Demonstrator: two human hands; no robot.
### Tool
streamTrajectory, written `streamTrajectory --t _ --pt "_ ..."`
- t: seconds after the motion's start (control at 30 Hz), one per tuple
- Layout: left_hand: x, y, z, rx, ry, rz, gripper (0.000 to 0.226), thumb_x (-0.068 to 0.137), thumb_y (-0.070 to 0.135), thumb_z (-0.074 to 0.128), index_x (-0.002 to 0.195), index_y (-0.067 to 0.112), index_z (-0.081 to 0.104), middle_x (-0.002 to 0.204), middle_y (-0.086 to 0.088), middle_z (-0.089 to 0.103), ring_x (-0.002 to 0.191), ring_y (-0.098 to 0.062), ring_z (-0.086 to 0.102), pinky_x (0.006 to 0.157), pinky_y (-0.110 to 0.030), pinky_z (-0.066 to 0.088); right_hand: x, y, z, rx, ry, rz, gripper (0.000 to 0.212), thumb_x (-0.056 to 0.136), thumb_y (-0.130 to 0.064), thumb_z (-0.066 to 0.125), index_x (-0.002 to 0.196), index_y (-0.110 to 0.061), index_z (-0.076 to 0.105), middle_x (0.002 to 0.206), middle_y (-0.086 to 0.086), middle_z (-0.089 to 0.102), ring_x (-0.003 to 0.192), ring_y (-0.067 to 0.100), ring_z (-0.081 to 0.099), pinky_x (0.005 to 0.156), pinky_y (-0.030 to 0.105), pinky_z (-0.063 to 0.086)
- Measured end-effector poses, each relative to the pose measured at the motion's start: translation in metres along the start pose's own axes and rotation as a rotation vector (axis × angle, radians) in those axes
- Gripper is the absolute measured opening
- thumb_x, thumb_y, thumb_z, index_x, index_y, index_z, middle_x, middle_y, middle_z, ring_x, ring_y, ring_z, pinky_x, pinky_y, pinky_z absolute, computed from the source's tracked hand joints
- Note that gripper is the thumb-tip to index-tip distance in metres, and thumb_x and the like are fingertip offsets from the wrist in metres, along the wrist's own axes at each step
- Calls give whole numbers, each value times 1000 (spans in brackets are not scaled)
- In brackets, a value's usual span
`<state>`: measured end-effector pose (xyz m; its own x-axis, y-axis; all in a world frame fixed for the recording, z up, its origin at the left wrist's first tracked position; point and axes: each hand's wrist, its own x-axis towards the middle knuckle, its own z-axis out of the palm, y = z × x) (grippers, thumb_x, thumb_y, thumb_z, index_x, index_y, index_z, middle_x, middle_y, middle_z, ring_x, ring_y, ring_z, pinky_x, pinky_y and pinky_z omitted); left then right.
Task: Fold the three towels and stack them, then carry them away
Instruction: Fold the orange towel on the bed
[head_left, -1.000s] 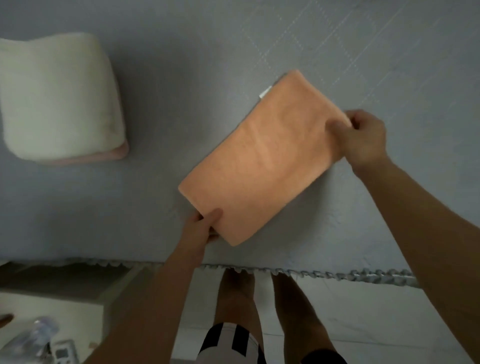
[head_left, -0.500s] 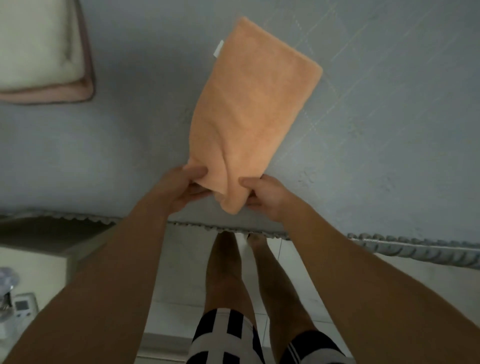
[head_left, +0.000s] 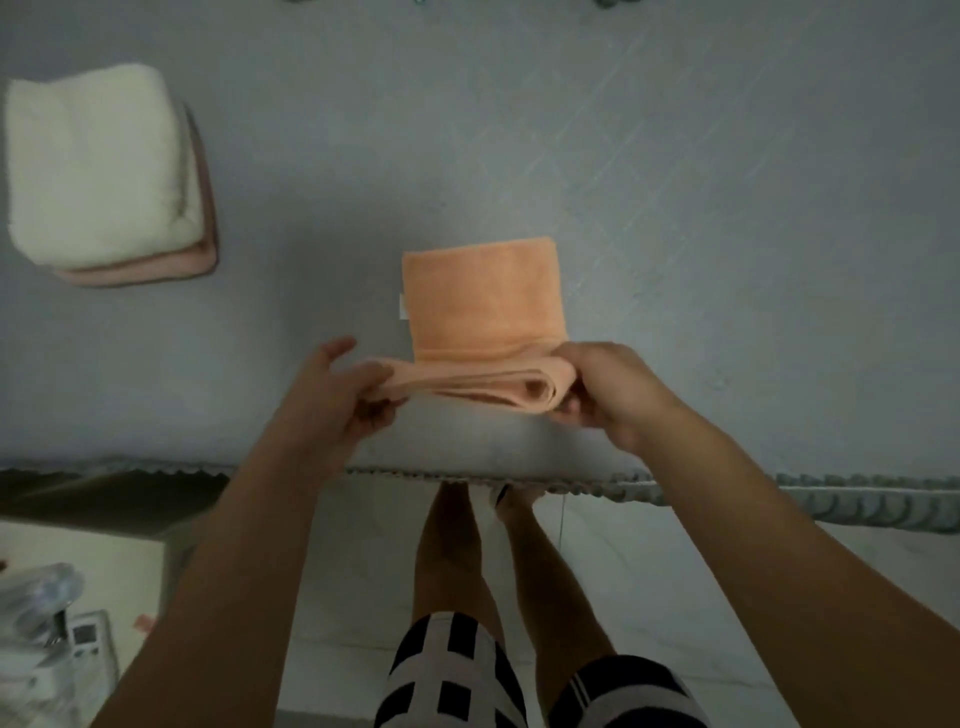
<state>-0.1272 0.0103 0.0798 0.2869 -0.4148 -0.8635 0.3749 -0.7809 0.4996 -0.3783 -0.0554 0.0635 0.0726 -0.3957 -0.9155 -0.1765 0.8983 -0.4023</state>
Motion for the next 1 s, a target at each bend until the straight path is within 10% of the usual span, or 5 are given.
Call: streamTrajectory --t 0.13,0.33,0.53,0.73,1.0 --pt "60 58 42 276 9 183 23 89 47 54 87 25 59 78 -1 58 52 -15 57 44 -21 44 50 -57 -1 74 29 40 23 88 -25 46 69 -18 56 55 1 53 39 13 48 58 27 53" --pt "147 18 63 707 117 273 69 78 53 72 131 13 52 129 -13 60 116 -30 59 98 -48 51 123 -55 -6 -560 250 -255 49 92 -50 44 115 -11 62 114 10 62 103 28 59 92 37 48" --pt "130 -39 50 598 248 427 62 72 37 82 119 18 46 85 5 53 71 -9 54 65 -29 45 107 -7 -11 -607 276 -401 53 86 -39 64 127 -12 49 107 -1 55 93 18 54 82 31 44" --pt "133 -49 58 609 245 404 28 81 42 71 93 18 66 77 4 61 67 -10 58 53 -11 41 110 -1 -10 -466 287 -408 45 89 -40 58 127 -17 49 106 -6 54 93 16 56 81 31 44" --pt "115 -53 56 108 212 513 31 87 30 60 58 30 50 53 16 38 54 -1 33 49 -19 29 113 -2 -7 -295 332 -528 19 80 -37 65 69 -24 56 69 -8 58 64 9 54 60 26 43"
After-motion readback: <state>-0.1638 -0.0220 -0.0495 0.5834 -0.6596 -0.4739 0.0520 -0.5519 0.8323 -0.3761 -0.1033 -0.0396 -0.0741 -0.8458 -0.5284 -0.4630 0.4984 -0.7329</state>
